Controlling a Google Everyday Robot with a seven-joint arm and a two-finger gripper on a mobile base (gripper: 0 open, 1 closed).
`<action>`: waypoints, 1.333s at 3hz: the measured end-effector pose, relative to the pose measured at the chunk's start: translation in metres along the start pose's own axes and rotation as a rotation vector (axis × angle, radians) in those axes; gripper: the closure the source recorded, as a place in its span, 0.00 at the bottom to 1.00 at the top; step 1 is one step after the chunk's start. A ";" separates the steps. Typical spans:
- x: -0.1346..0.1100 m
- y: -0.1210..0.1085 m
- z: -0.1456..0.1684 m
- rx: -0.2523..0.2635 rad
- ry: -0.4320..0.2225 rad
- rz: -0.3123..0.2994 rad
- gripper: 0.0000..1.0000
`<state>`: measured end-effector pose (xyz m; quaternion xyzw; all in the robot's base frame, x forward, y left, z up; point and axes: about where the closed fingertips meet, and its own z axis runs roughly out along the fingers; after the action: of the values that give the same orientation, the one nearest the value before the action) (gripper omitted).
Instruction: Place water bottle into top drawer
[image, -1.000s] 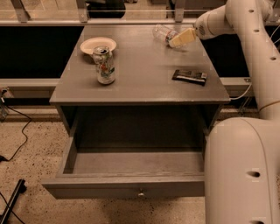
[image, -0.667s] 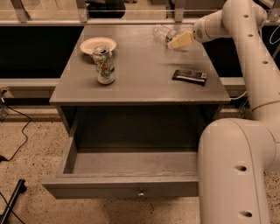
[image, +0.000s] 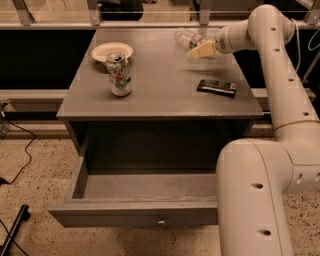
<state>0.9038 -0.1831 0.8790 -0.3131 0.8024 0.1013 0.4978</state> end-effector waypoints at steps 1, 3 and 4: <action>0.000 -0.001 0.009 0.004 -0.020 -0.015 0.00; 0.001 0.000 0.019 -0.008 -0.049 -0.009 0.00; 0.004 0.001 0.020 -0.016 -0.054 0.001 0.00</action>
Offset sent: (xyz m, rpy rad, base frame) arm 0.0569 -0.0135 0.0143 0.0155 -0.0657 0.0197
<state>0.9170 -0.1747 0.8658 -0.3140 0.7881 0.1165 0.5165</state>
